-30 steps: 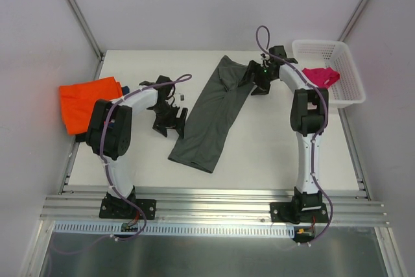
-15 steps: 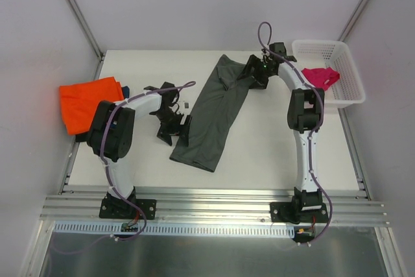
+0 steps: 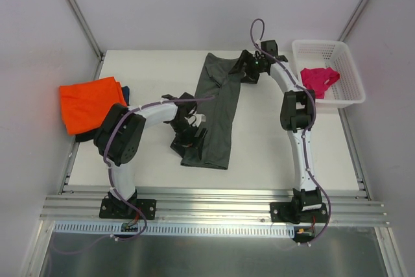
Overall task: Fold and stack the t-shirts
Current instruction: Rotate the tshirt 90 degrees, then grab the bottom of the folded rectangular tshirt with both arms, then fold the folded rectangular tshirt in 1/3 of the way
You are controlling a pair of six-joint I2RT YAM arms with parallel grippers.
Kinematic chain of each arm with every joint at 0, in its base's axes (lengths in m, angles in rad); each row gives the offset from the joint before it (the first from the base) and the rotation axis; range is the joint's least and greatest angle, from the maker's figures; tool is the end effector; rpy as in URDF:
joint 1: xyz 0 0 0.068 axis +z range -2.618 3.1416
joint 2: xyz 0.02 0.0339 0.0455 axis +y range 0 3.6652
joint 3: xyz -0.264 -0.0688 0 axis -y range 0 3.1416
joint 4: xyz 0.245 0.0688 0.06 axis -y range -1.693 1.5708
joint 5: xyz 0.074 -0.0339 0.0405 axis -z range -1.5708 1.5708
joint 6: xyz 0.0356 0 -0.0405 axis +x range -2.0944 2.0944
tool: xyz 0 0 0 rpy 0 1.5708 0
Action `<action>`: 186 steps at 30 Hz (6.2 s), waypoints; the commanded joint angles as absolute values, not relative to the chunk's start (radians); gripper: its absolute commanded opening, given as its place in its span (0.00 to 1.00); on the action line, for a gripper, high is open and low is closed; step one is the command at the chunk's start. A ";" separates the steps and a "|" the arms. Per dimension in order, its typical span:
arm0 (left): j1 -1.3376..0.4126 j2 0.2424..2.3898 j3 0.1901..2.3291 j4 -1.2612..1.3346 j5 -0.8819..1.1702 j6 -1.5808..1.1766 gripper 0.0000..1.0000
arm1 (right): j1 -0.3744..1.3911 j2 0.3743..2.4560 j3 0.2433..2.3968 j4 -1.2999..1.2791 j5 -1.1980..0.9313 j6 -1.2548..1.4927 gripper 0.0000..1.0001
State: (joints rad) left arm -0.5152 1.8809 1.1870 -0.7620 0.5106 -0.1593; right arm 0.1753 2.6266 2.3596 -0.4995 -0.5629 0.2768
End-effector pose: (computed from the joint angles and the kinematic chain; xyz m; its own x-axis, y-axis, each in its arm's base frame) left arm 0.2867 -0.1823 0.1500 -0.9294 0.3672 -0.0362 0.3354 0.8000 -0.4975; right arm 0.5647 0.1193 0.1646 -0.8007 0.0929 -0.5918 -0.3193 0.7696 0.5529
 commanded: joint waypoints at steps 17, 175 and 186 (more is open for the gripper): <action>-0.720 1.761 1.161 -0.727 0.422 -0.140 0.93 | 0.195 2.451 2.240 -0.563 -0.489 0.177 0.85; -0.298 2.085 1.707 -0.499 0.425 -0.293 0.00 | 0.278 2.045 1.631 -0.351 -0.511 0.206 0.00; -0.304 2.126 1.773 -0.503 0.268 -0.270 0.94 | 0.288 2.045 1.698 -0.367 -0.408 0.118 0.71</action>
